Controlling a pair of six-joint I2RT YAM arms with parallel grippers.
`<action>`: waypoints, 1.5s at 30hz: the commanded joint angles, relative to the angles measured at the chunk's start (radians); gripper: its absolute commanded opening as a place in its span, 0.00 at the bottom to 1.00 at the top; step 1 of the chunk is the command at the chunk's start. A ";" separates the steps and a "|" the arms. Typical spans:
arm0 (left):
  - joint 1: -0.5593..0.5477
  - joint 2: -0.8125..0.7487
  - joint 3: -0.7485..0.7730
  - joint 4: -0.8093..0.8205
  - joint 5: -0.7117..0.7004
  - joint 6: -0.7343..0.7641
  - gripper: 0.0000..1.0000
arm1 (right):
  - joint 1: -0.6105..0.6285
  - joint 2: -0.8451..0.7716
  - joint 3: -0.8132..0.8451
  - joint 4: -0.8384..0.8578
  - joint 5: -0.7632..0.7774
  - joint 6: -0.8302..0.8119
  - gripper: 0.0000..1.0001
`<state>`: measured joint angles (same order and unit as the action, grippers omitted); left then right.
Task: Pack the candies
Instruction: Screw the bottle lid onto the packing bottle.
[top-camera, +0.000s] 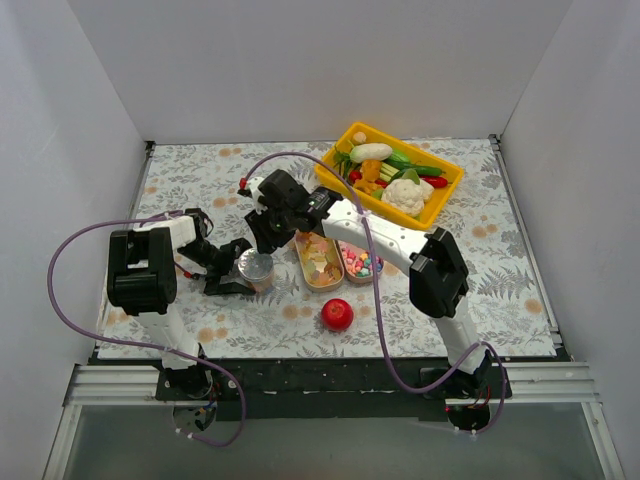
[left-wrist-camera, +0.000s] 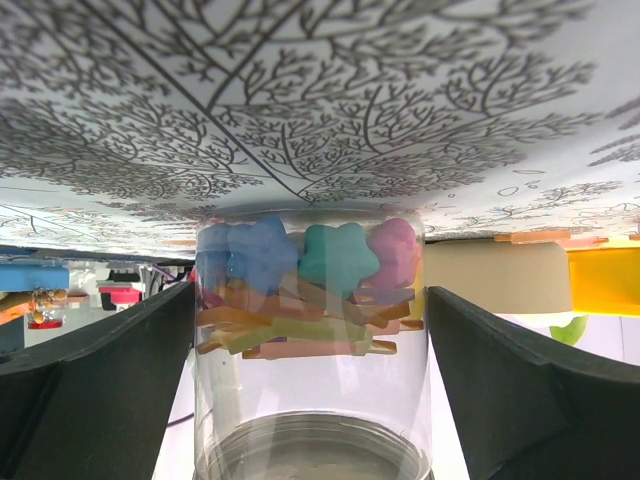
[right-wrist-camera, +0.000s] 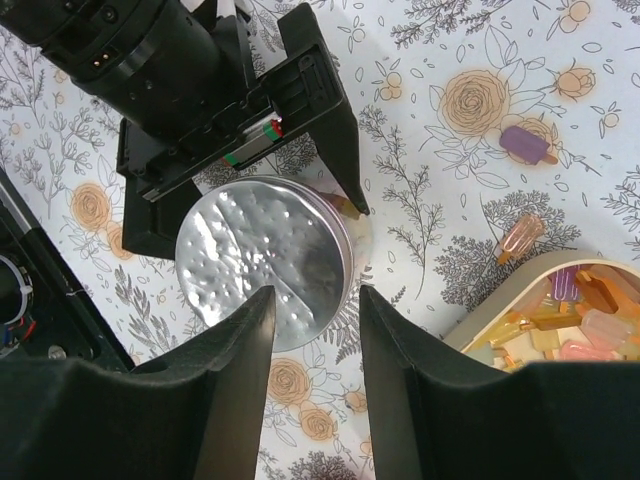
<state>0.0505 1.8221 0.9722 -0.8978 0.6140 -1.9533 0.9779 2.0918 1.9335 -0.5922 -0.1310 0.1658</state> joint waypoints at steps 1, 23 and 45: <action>0.005 0.121 -0.099 0.048 0.056 0.005 0.98 | 0.004 0.037 0.001 0.034 -0.012 0.006 0.46; 0.005 0.134 -0.101 0.056 0.059 0.010 0.98 | 0.044 0.139 0.110 -0.031 0.048 -0.075 0.61; 0.006 0.143 -0.105 0.068 0.059 0.014 0.98 | 0.108 0.194 0.105 -0.103 0.102 -0.150 0.75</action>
<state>0.0505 1.8217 0.9688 -0.8940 0.6174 -1.9480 1.0592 2.2192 2.0407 -0.6029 -0.0715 0.0631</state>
